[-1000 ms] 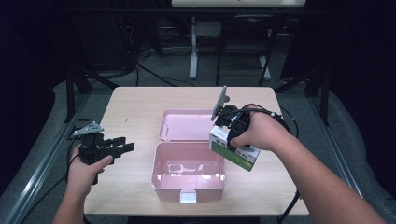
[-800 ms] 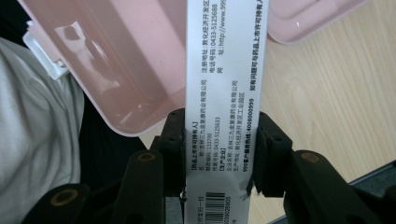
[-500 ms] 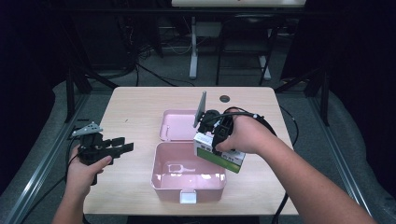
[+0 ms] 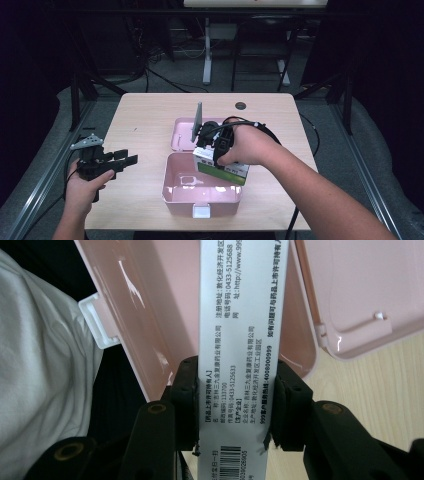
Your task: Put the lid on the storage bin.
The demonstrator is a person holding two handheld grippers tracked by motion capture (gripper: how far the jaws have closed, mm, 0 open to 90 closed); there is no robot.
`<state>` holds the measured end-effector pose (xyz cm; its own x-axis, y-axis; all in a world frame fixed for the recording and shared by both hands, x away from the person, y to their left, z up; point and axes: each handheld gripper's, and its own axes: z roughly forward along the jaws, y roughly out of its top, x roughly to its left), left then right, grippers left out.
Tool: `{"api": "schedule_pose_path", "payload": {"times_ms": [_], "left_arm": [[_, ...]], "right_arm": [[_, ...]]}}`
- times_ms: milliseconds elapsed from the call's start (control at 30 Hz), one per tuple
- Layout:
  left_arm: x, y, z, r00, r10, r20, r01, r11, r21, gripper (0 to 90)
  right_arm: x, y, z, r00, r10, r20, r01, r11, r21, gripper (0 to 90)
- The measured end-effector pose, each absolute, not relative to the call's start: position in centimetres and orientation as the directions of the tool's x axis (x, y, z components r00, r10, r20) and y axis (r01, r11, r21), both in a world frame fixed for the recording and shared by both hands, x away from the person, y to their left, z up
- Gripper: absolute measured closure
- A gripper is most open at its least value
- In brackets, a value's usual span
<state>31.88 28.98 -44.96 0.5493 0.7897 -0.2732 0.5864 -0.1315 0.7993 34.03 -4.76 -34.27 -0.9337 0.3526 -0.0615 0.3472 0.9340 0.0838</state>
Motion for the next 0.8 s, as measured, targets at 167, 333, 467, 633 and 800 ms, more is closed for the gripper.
{"api": "schedule_pose_path", "payload": {"times_ms": [167,333,467,633,800], "left_arm": [[31.8,29.2,-45.0,0.546,0.792,-0.273,0.586,-0.128,0.8,45.5],[31.8,29.1,-45.0,0.55,0.79,-0.272,0.587,-0.133,0.799,45.4],[31.8,29.1,-45.0,0.549,0.79,-0.272,0.59,-0.136,0.796,45.5],[31.8,29.1,-45.0,0.547,0.792,-0.27,0.587,-0.134,0.798,45.5],[31.8,29.1,-45.0,0.552,0.788,-0.272,0.592,-0.141,0.793,45.5]], "right_arm": [[33.7,-3.7,-34.6,-0.949,0.31,-0.063,0.305,0.949,0.077,61.4],[33.5,-3.2,-34.8,-0.959,0.277,-0.061,0.272,0.959,0.074,61.4],[33.2,-2.9,-35.1,-0.969,0.242,-0.054,0.238,0.969,0.072,61.5],[32.8,-2.7,-35.5,-0.982,0.185,-0.045,0.182,0.981,0.068,61.4],[32.5,-2.7,-35.8,-0.988,0.148,-0.042,0.146,0.987,0.061,61.4]]}}
